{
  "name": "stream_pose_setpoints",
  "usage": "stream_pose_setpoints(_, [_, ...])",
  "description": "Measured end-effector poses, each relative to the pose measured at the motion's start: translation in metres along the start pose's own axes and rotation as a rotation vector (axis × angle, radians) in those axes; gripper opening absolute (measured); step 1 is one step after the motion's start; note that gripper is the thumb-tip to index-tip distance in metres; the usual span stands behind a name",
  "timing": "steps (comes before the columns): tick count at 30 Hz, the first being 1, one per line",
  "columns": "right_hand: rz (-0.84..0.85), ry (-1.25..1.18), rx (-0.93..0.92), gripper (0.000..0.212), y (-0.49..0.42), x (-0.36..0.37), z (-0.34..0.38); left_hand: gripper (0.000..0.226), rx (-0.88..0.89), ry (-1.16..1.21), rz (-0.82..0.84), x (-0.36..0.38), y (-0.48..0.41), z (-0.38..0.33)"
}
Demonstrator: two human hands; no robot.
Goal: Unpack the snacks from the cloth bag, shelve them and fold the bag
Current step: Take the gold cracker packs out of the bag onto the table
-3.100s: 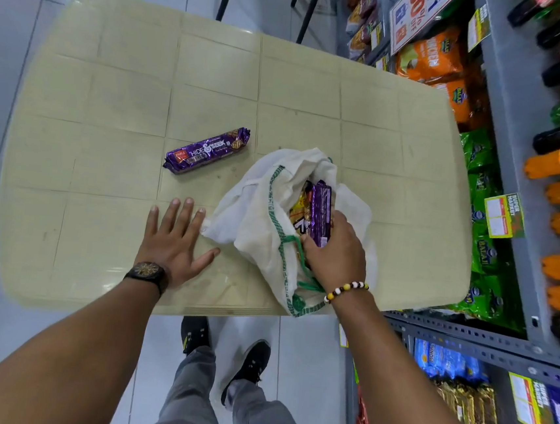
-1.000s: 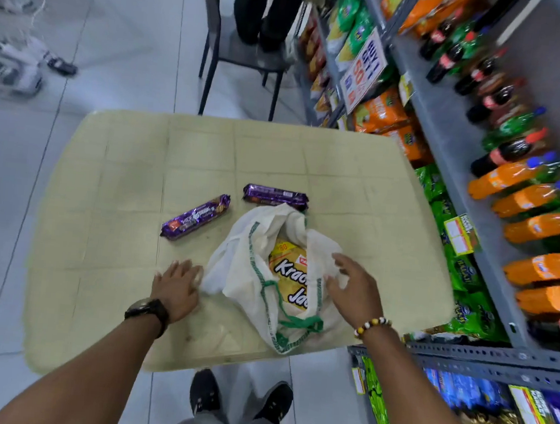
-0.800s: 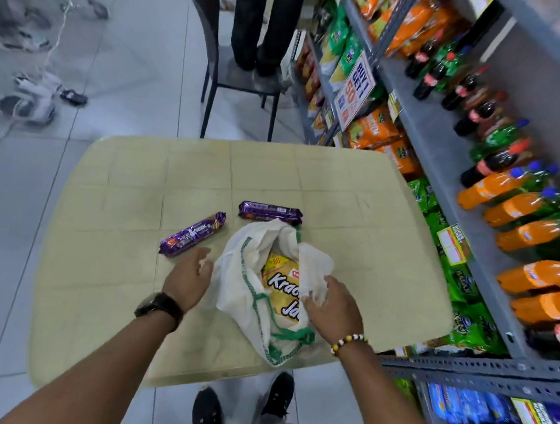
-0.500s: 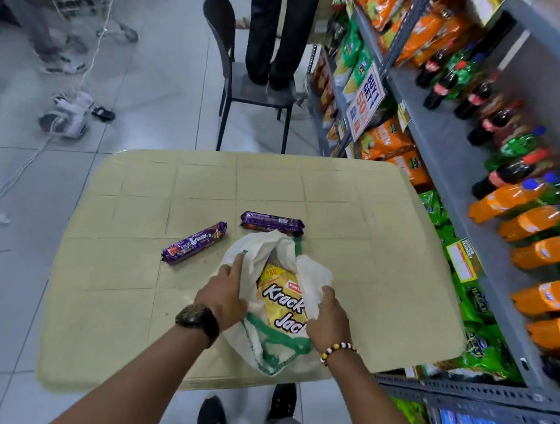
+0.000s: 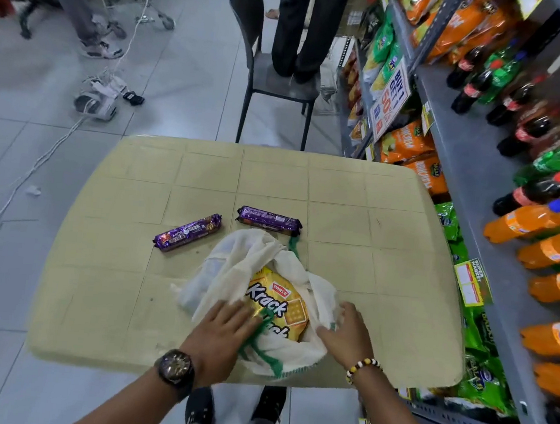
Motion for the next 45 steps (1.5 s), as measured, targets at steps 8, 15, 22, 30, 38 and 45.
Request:
stream_pose_setpoints(8, [0.162,0.268,-0.290,0.061,-0.053,0.004,0.056,0.067,-0.042,-0.036,0.267,0.013,-0.005,-0.008])
stream_pose_setpoints(15, [0.039,0.184,-0.331,0.010,-0.082,-0.006,0.058,0.057,-0.098,0.004,0.323,0.012,0.009,0.004])
stream_pose_setpoints(22, [0.000,0.197,-0.187,0.007,-0.084,0.004,0.028,0.052,-0.291,-0.007,0.416,0.024,0.042,0.013])
stream_pose_setpoints(30, [-0.116,0.087,-0.006,0.031,-0.048,0.001,0.020,0.052,-0.368,0.207,0.195,0.012,0.042,0.000])
stream_pose_setpoints(38, [0.049,0.004,0.012,0.051,-0.002,0.030,0.004,0.061,-0.473,0.198,-0.045,0.002,0.011,0.020])
stream_pose_setpoints(45, [-0.058,0.064,-0.015,0.030,0.007,0.024,-0.033,0.057,-0.428,0.069,0.013,0.009,-0.009,0.051])
Point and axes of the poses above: each hand's wrist, its own y-axis away from the middle knuckle, its own x-axis out of the palm, z = x × y, the point moved 2 cm from there along -y, towards the middle knuckle, and after that the axes turned 7 degrees about x, right-handed, at the moved point
